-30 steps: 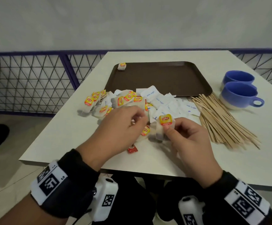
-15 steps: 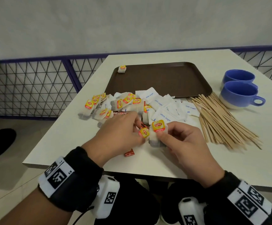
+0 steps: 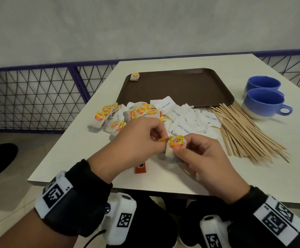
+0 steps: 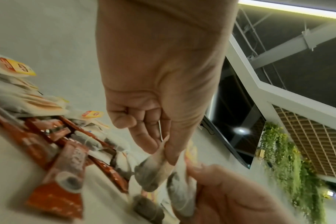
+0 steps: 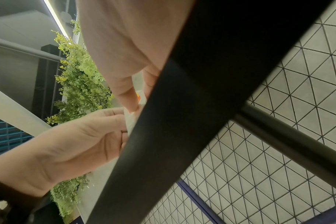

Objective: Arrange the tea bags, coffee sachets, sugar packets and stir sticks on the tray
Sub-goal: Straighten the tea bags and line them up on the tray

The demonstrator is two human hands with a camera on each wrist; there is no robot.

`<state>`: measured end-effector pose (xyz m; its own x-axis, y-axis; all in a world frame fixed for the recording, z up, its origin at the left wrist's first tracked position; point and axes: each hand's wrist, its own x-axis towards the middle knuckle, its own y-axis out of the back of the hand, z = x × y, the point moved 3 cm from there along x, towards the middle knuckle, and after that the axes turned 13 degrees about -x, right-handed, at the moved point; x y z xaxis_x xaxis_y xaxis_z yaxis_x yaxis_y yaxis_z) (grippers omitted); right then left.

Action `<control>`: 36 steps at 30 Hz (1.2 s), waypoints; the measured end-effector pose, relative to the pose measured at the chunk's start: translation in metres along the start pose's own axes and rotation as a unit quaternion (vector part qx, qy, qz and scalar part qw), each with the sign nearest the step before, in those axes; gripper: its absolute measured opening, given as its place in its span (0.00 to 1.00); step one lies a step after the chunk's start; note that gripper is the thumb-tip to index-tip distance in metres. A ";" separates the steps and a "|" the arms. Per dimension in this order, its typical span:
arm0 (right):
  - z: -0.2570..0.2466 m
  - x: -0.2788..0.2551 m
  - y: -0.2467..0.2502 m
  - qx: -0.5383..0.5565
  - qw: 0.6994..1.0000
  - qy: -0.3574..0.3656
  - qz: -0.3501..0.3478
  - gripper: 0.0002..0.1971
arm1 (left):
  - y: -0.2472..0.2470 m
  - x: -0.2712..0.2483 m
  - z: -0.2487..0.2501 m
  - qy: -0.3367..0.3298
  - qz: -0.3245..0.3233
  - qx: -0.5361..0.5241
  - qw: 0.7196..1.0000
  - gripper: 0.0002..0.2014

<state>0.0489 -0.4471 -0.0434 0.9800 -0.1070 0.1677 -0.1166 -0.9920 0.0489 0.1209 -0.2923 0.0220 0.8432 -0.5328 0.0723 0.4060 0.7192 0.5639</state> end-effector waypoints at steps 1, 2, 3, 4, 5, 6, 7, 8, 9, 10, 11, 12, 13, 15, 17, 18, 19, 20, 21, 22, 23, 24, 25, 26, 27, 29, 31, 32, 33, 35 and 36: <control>-0.001 0.000 0.000 -0.001 1.000 0.008 -0.005 0.08 | -0.001 0.001 0.003 -0.008 -0.007 -0.032 0.999 0.08; -0.001 -0.001 0.000 0.001 1.000 0.014 -0.010 0.07 | -0.001 0.002 0.005 -0.016 -0.012 -0.056 0.998 0.08; -0.002 -0.001 -0.001 0.002 1.000 0.016 -0.011 0.06 | -0.002 0.004 0.006 -0.023 -0.014 -0.070 0.997 0.08; -0.001 -0.001 0.000 0.000 1.000 0.014 -0.004 0.06 | -0.003 0.006 0.006 -0.027 -0.016 -0.080 0.996 0.07; 0.000 0.000 0.001 -0.003 1.000 0.010 0.008 0.05 | -0.003 0.008 0.006 -0.028 -0.020 -0.090 0.995 0.08; 0.003 0.001 0.002 -0.004 1.000 0.005 0.020 0.05 | -0.004 0.009 0.005 -0.026 -0.027 -0.102 0.994 0.09; 0.004 0.002 0.003 -0.002 1.000 0.001 0.030 0.06 | -0.004 0.010 0.005 -0.023 -0.034 -0.121 0.992 0.10; 0.006 0.003 0.004 0.002 0.999 -0.003 0.038 0.07 | -0.004 0.009 0.004 -0.019 -0.041 -0.143 0.989 0.10; 0.008 0.004 0.004 0.005 0.999 -0.006 0.046 0.09 | -0.005 0.009 0.004 -0.015 -0.048 -0.162 0.986 0.11; 0.010 0.005 0.005 0.006 0.998 -0.010 0.054 0.12 | -0.005 0.008 0.004 -0.011 -0.054 -0.173 0.983 0.11; 0.010 0.005 0.005 0.005 0.998 -0.012 0.060 0.14 | -0.005 0.008 0.003 -0.007 -0.058 -0.177 0.983 0.11; 0.011 0.005 0.006 -0.002 0.998 -0.009 0.061 0.15 | -0.005 0.008 0.002 -0.003 -0.060 -0.176 0.983 0.11; 0.009 0.005 0.005 -0.007 0.999 -0.002 0.052 0.14 | -0.005 0.007 0.001 0.003 -0.063 -0.175 0.983 0.12; 0.007 0.003 0.004 0.003 0.999 0.014 0.031 0.11 | -0.003 0.008 -0.001 0.016 -0.065 -0.175 0.982 0.12; 0.005 0.002 0.003 0.032 0.999 0.016 0.016 0.09 | -0.002 0.008 -0.005 0.036 -0.060 -0.181 0.981 0.14; 0.005 0.002 0.003 0.042 0.999 0.013 0.011 0.09 | -0.001 0.008 -0.007 0.047 -0.061 -0.188 0.979 0.15; 0.005 0.002 0.003 0.046 0.999 0.011 0.008 0.10 | 0.000 0.008 -0.008 0.056 -0.064 -0.195 0.977 0.16; 0.005 0.003 0.003 0.045 0.999 0.011 0.005 0.10 | 0.000 0.008 -0.009 0.062 -0.071 -0.202 0.975 0.18; 0.006 0.003 0.004 0.039 0.999 0.013 0.006 0.09 | 0.000 0.007 -0.009 0.066 -0.080 -0.206 0.973 0.18; 0.007 0.004 0.004 0.029 0.999 0.015 0.011 0.08 | 0.000 0.005 -0.008 0.069 -0.092 -0.207 0.971 0.19; 0.008 0.004 0.005 0.015 1.000 0.017 0.018 0.06 | 0.000 0.004 -0.007 0.070 -0.105 -0.209 0.970 0.19; 0.010 0.005 0.007 0.000 1.000 0.017 0.025 0.06 | -0.001 0.002 -0.005 0.070 -0.118 -0.211 0.968 0.20; 0.012 0.005 0.008 -0.012 0.999 0.017 0.031 0.06 | -0.001 0.000 -0.004 0.069 -0.131 -0.215 0.965 0.22; 0.013 0.005 0.008 -0.019 0.999 0.016 0.037 0.06 | -0.001 -0.001 -0.003 0.068 -0.142 -0.216 0.963 0.25; 0.013 0.004 0.008 -0.021 0.999 0.014 0.042 0.08 | -0.002 -0.002 -0.002 0.066 -0.149 -0.213 0.963 0.27; 0.014 0.005 0.008 -0.033 0.998 0.016 0.048 0.11 | -0.003 -0.002 -0.001 0.057 -0.148 -0.190 0.969 0.28; 0.014 0.005 0.007 -0.057 0.997 0.028 0.050 0.14 | -0.006 -0.001 0.000 0.043 -0.128 -0.151 0.979 0.23; 0.014 0.004 0.007 -0.068 0.996 0.033 0.049 0.13 | -0.007 0.000 0.001 0.034 -0.115 -0.133 0.984 0.20; 0.015 0.004 0.007 -0.079 0.995 0.034 0.049 0.11 | -0.009 0.001 0.000 0.026 -0.102 -0.117 0.988 0.16; 0.014 0.004 0.007 -0.096 0.994 0.037 0.042 0.06 | -0.010 0.003 0.001 0.009 -0.076 -0.090 0.993 0.09; 0.013 0.003 0.006 -0.104 0.993 0.041 0.045 0.05 | -0.010 0.004 0.001 0.000 -0.066 -0.079 0.995 0.07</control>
<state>0.0534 -0.4548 -0.0552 0.9488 -0.1799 0.2597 -0.2418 -0.9426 0.2303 0.1201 -0.3018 0.0175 0.7785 -0.6276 0.0056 0.5640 0.7035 0.4325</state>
